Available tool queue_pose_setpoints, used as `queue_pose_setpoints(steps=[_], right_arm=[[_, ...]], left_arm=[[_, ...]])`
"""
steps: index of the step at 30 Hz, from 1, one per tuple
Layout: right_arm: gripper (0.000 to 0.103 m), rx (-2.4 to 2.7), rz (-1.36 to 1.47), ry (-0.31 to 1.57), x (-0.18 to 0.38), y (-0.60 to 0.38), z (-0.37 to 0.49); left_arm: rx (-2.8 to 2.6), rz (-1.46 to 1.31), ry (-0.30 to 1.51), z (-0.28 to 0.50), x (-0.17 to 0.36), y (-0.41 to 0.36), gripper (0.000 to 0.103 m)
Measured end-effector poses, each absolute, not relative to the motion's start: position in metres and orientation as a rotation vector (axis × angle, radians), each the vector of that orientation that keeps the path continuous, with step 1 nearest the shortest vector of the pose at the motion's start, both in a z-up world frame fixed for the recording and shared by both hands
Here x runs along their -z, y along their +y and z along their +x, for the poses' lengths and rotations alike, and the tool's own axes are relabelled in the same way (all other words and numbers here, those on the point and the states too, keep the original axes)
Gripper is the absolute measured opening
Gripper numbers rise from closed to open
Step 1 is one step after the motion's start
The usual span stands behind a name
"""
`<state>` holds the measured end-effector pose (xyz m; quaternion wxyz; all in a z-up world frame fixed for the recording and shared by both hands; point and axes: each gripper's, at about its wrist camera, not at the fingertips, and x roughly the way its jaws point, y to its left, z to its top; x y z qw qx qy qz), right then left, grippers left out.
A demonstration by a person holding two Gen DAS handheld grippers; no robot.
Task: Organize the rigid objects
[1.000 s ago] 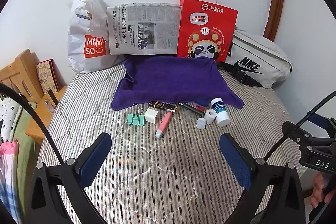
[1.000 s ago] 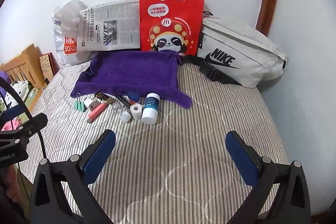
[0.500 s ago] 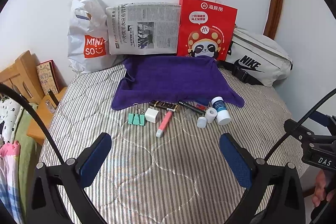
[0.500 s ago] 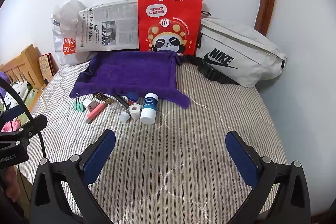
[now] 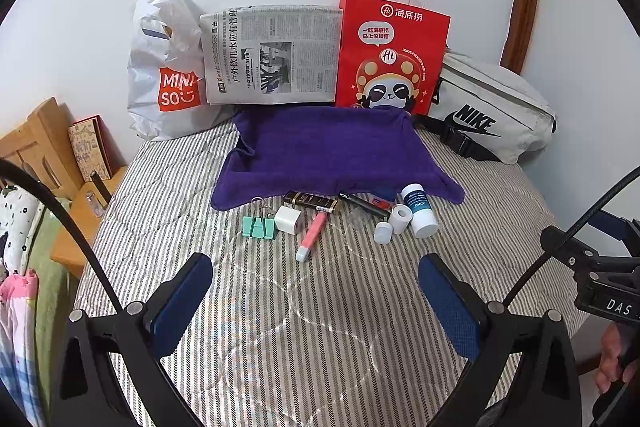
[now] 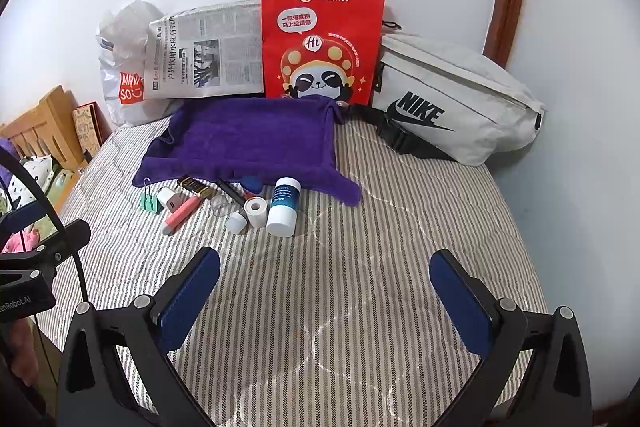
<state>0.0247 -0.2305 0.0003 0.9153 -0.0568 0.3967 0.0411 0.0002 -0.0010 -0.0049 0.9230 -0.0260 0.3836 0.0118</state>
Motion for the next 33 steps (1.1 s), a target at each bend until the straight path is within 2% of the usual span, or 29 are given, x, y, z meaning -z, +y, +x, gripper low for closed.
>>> queue_pose_setpoints(steps=[33], right_arm=[[0.103, -0.113, -0.11, 0.799, 0.0064, -0.2313, 0.0279]], left_arm=[[-0.009, -0.043, 0.789, 0.0058, 0.0086, 0.0007, 0.103]])
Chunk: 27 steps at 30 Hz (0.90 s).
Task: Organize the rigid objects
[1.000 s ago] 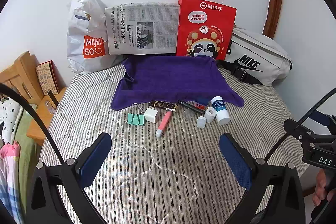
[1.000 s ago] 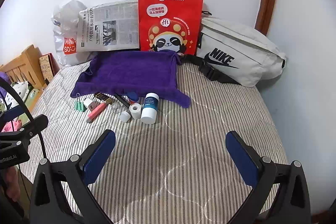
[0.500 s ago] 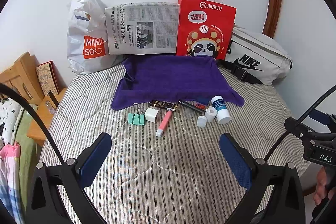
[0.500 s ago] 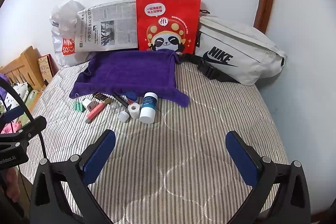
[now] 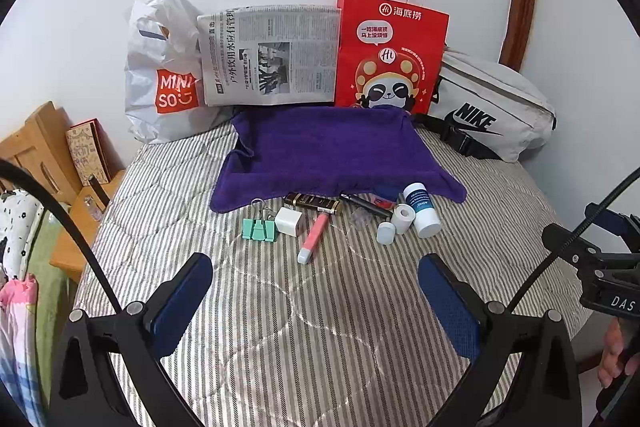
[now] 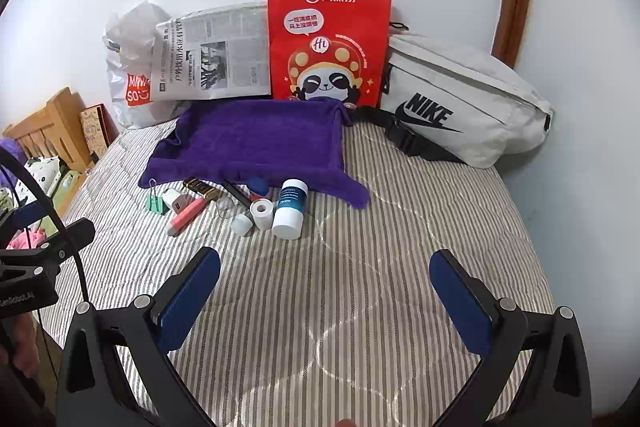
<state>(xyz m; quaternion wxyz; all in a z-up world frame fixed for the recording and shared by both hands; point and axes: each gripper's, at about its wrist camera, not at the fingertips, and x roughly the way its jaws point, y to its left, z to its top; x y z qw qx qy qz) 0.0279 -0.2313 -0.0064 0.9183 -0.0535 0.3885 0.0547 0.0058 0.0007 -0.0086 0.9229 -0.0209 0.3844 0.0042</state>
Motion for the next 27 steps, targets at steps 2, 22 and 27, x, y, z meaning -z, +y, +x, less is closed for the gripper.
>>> queue_pose_setpoints(steps=[2, 22, 27], right_arm=[[0.103, -0.108, -0.11, 0.793, 0.008, -0.231, 0.029], [0.102, -0.207, 0.061, 0.903, 0.091, -0.25, 0.082], [0.102, -0.196, 0.034, 0.936, 0.106, -0.249, 0.089]], left_arm=[[-0.006, -0.039, 0.787, 0.009, 0.011, 0.002, 0.103], [-0.067, 0.015, 0.892, 0.087, 0.108, 0.055, 0.103], [-0.083, 0.019, 0.931, 0.115, 0.129, 0.067, 0.103]])
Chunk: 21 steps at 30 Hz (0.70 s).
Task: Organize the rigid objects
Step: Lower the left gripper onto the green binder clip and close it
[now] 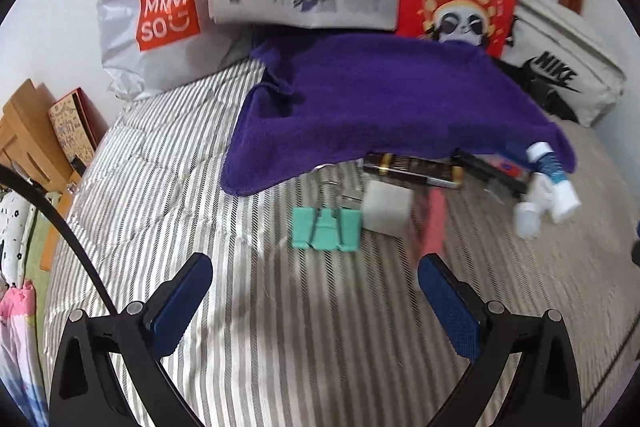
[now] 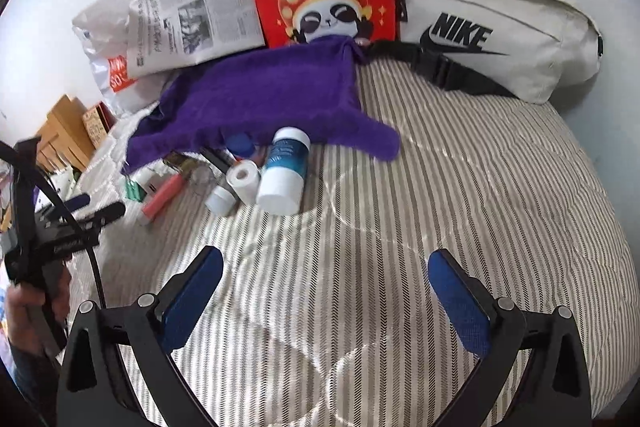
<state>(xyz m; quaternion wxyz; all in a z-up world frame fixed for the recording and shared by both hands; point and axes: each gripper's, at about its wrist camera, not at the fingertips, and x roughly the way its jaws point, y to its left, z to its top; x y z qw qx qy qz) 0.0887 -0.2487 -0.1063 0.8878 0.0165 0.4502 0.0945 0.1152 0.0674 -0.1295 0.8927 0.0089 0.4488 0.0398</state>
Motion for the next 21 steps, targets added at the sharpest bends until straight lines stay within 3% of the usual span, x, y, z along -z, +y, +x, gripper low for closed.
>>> queue_pose_setpoints(steps=[5, 11, 16, 17, 18, 21], right_arm=[[0.096, -0.254, 0.049, 0.969, 0.119, -0.247, 0.094], [0.092, -0.277, 0.064, 1.014, 0.136, -0.244, 0.105], [0.092, -0.291, 0.084, 1.046, 0.148, -0.241, 0.114], [0.092, -0.292, 0.081, 1.048, 0.149, -0.24, 0.115], [0.092, -0.291, 0.075, 1.045, 0.15, -0.239, 0.116], [0.092, -0.301, 0.078, 1.038, 0.149, -0.237, 0.117]], left_arm=[[-0.133, 0.073, 0.957, 0.137, 0.151, 0.072, 0.1], [-0.068, -0.011, 0.944, 0.144, 0.153, 0.081, 0.087], [-0.016, -0.008, 0.929, 0.145, 0.151, 0.075, 0.062], [-0.004, -0.003, 0.92, 0.144, 0.149, 0.073, 0.047], [0.004, 0.0, 0.917, 0.142, 0.148, 0.072, 0.039], [0.007, 0.011, 0.916, 0.14, 0.146, 0.07, 0.039]])
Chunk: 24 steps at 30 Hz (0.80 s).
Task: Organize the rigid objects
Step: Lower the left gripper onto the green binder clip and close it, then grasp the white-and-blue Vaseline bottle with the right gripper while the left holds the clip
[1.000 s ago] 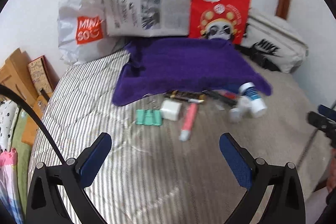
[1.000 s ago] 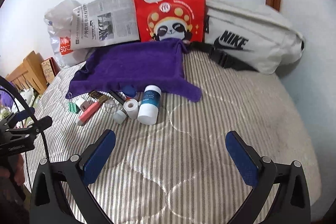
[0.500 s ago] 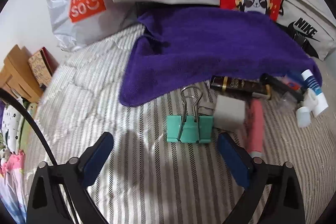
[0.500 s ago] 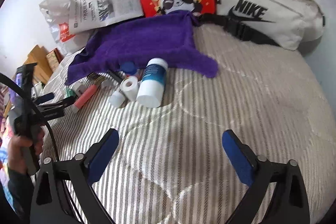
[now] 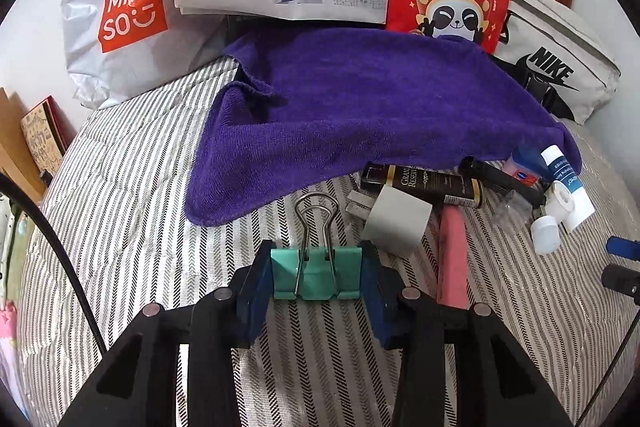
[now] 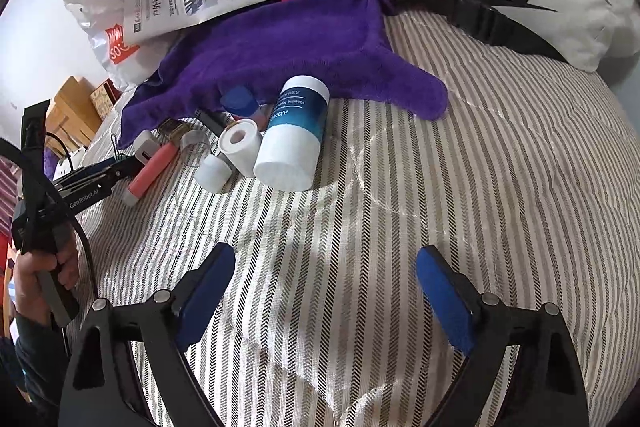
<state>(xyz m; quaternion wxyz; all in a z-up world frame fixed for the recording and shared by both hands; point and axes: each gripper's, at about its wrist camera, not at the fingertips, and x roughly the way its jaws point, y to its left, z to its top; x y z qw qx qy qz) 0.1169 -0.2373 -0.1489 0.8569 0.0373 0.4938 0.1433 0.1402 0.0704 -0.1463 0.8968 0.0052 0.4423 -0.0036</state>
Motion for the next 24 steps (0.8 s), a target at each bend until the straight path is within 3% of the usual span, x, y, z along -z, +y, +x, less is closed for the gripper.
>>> queue_pose_setpoints(steps=[12, 19, 24], right_arm=[[0.085, -0.275, 0.057, 1.003, 0.137, -0.229, 0.142], [0.066, -0.259, 0.015, 1.009, 0.133, -0.213, 0.174], [0.058, -0.235, -0.069, 0.992, 0.13, -0.206, 0.181]], left_arm=[[0.012, 0.002, 0.917, 0.139, 0.147, 0.073, 0.039], [0.012, 0.001, 0.915, 0.139, 0.147, 0.071, 0.039], [0.012, 0.001, 0.915, 0.139, 0.147, 0.071, 0.039]])
